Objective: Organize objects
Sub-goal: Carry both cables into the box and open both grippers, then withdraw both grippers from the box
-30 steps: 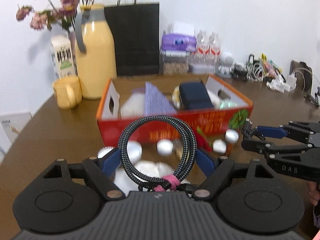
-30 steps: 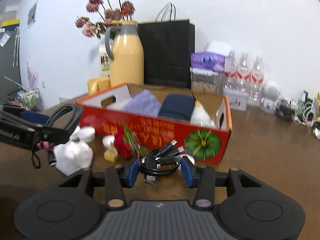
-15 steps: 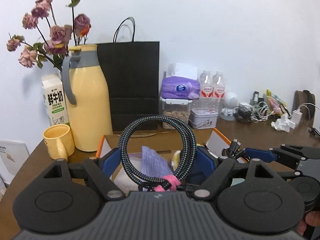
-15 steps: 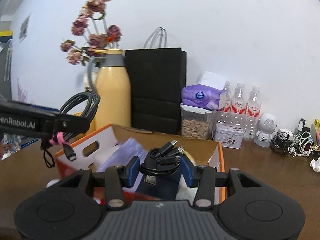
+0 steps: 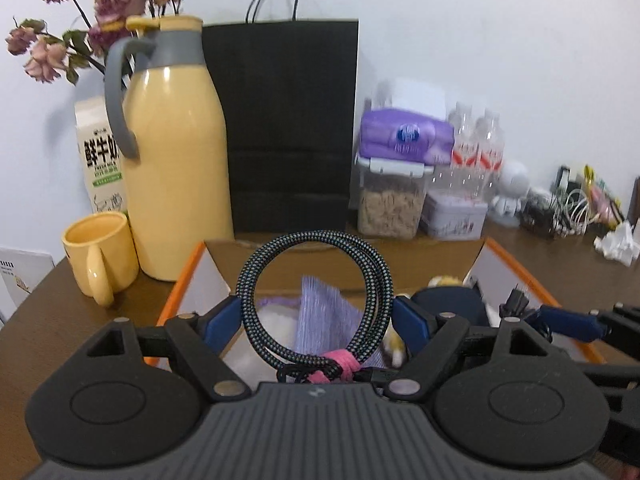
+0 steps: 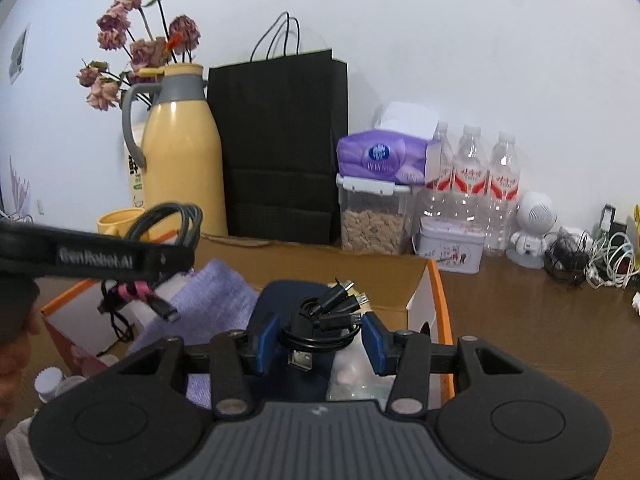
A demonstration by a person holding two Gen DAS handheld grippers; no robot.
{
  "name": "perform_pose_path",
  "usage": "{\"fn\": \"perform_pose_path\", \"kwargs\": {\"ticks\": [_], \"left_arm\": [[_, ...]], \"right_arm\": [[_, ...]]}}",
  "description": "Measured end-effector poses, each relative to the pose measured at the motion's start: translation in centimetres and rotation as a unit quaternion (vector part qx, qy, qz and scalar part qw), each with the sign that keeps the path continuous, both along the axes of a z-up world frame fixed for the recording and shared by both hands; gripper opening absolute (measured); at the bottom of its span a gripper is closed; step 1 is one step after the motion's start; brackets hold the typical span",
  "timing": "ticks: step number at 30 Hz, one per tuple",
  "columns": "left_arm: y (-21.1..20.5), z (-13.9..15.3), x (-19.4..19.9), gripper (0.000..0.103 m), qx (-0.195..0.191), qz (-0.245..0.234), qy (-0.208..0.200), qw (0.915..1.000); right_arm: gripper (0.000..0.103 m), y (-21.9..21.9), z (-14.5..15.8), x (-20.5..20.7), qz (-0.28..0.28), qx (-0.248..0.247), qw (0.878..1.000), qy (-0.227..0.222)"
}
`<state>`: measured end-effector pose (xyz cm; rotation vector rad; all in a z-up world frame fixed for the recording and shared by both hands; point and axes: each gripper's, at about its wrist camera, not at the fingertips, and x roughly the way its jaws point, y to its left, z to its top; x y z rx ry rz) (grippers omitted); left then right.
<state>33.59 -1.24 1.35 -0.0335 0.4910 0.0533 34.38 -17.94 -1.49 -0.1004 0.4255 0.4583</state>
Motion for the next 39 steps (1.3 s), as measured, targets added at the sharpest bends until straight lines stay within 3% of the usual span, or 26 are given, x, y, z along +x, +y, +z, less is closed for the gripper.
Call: {"fn": "perform_pose_path", "kwargs": {"ticks": [8,11,12,13,16,17,20,39], "left_arm": [[0.0,-1.0,0.0,0.086,0.010,0.001,0.017,0.9998],[-0.1,-0.9,-0.5,0.095,0.022,0.004,0.010,0.9997],[-0.1,-0.8,-0.7,0.103,0.026,0.006,0.002,0.9997],[-0.1,-0.6,-1.0,0.103,0.026,0.007,-0.006,0.9996],[0.1,-0.1,-1.4,0.103,0.024,0.012,-0.013,0.9995],[0.2,0.0,-1.5,0.103,0.023,0.013,-0.014,0.9995],[0.2,0.0,-1.5,0.103,0.022,0.016,-0.012,0.9996],[0.1,1.5,-4.2,0.103,0.013,0.002,-0.031,0.9994]], "right_arm": [[0.045,0.1,-0.7,0.3,0.000,-0.004,1.000,0.011],[0.045,0.1,-0.7,0.3,0.000,-0.003,1.000,0.014],[0.045,0.0,-0.7,0.3,0.001,-0.001,1.000,0.013],[0.050,0.0,-0.6,0.3,0.001,0.000,1.000,0.012],[0.082,-0.1,-0.4,0.0,0.000,0.004,1.000,0.006],[0.089,-0.2,-0.4,-0.1,-0.001,0.005,1.000,0.002],[0.098,-0.2,-0.3,-0.3,-0.002,0.007,1.000,-0.001],[0.103,-1.1,0.8,-2.1,-0.001,0.012,1.000,-0.007]]}}
